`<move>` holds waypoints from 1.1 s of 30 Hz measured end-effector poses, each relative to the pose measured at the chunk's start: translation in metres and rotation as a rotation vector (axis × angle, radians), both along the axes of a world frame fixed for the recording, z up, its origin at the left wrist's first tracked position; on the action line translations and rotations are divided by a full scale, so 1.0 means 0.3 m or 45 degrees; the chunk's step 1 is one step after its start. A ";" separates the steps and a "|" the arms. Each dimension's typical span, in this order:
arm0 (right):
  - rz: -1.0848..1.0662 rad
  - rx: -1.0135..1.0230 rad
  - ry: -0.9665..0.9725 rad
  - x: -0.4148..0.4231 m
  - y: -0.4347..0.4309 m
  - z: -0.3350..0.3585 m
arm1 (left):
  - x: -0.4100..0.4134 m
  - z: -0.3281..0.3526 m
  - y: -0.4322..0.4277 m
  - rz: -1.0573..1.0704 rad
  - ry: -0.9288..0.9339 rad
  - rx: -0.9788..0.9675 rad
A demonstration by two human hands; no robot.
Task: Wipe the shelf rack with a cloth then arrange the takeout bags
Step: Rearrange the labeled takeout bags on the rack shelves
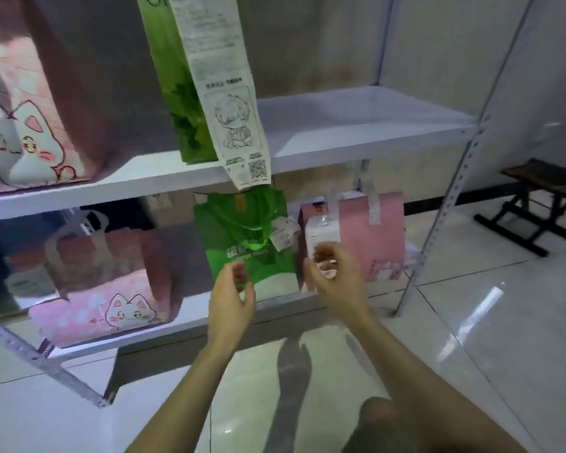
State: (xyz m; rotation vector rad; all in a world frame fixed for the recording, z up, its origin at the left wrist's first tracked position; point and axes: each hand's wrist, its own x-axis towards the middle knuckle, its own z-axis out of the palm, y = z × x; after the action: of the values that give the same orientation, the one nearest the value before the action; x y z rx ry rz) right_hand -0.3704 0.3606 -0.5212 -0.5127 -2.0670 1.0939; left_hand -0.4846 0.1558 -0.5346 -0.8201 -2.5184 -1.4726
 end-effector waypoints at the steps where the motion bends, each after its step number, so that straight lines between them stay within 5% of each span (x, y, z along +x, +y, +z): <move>1: -0.090 -0.025 -0.040 0.039 0.068 -0.036 | 0.031 -0.025 0.072 -0.086 -0.044 -0.046; 7: -0.596 -0.079 -0.253 0.165 0.408 -0.161 | 0.115 -0.103 0.401 -0.239 -0.214 -0.224; 15: -0.252 -0.342 -0.455 0.176 0.561 -0.242 | 0.082 -0.135 0.521 -0.100 -0.363 -0.225; 23: -0.264 -0.385 -0.242 0.287 0.449 -0.214 | 0.164 -0.094 0.442 -0.191 -0.315 -0.055; 33: -0.658 -0.148 0.174 0.490 0.320 0.015 | 0.404 0.186 0.341 -0.359 0.095 0.165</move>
State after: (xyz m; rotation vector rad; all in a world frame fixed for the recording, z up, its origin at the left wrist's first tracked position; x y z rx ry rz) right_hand -0.2233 0.4565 -0.5167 -0.9404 -1.6274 0.9083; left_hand -0.3635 0.2582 -0.4789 -1.2223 -2.2987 -1.6301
